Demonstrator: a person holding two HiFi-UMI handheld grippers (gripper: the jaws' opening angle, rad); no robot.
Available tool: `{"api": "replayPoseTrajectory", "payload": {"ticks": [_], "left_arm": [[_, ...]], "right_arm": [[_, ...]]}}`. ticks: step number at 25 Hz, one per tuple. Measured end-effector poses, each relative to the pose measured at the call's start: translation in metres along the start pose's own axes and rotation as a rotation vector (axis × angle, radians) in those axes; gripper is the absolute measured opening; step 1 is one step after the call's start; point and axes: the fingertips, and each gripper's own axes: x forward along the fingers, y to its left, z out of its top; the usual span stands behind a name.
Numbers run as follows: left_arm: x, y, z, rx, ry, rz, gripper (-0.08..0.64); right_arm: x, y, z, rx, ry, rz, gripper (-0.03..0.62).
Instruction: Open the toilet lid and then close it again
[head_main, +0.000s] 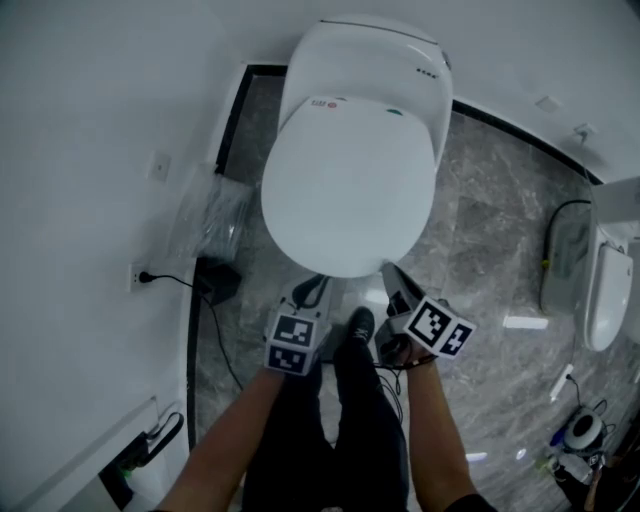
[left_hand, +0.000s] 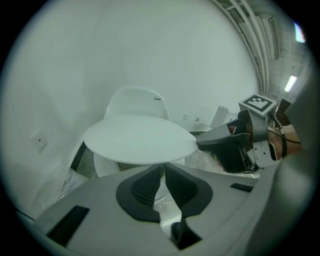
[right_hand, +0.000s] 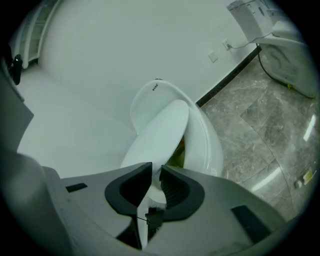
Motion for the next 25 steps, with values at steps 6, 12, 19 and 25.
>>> {"api": "replayPoseTrajectory", "payload": {"ticks": [6,12,19,25], "left_arm": [[-0.014,-0.002,0.038,0.027,-0.044,0.024,0.041],[-0.023,-0.003,0.080,0.035,-0.093,0.059,0.041],[-0.030,0.000,0.125,0.028,-0.117,0.118,0.040],[-0.030,0.002,0.165,0.036,-0.150,0.146,0.038]], "right_arm": [[-0.013,0.027,0.017,-0.113,0.013,0.013,0.037],[-0.031,0.048,0.032,-0.229,0.011,0.036,0.011],[-0.049,0.067,0.061,-0.320,0.002,0.069,0.011],[-0.058,0.081,0.089,-0.373,-0.015,0.081,0.011]]}}
